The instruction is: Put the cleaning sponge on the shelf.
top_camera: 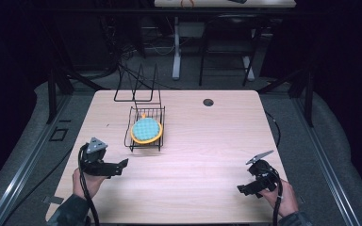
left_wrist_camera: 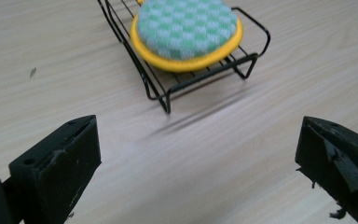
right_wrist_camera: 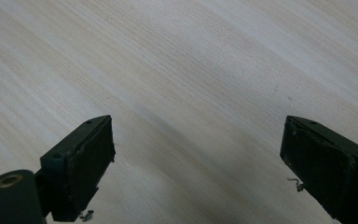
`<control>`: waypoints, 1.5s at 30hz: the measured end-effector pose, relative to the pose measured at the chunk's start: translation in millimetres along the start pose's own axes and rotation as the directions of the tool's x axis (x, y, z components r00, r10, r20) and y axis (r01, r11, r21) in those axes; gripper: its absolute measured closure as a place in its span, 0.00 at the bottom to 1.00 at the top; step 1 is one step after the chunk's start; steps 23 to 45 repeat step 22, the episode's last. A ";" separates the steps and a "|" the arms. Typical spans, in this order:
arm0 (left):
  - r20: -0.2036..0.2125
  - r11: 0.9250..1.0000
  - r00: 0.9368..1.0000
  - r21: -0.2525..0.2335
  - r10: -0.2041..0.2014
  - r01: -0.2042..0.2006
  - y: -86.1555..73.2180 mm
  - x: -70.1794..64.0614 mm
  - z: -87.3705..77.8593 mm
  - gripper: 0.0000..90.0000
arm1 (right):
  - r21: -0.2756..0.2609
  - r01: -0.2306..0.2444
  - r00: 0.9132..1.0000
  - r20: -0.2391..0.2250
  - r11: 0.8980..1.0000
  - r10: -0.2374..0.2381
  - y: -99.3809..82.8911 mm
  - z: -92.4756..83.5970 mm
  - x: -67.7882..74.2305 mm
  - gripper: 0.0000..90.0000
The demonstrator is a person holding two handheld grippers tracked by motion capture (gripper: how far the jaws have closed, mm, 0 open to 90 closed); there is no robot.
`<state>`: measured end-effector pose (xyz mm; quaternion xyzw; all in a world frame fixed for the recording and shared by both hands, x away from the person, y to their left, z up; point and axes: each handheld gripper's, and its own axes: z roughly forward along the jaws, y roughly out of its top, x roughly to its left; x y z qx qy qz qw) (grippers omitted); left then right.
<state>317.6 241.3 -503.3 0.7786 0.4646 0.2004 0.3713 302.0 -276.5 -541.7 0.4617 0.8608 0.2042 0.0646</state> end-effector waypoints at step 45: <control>0.037 0.996 0.999 0.089 -0.016 0.013 -23.6 0.5 -3.7 0.00 | 0.002 0.014 1.000 -0.006 1.000 -0.014 0.9 1.3 0.1 0.10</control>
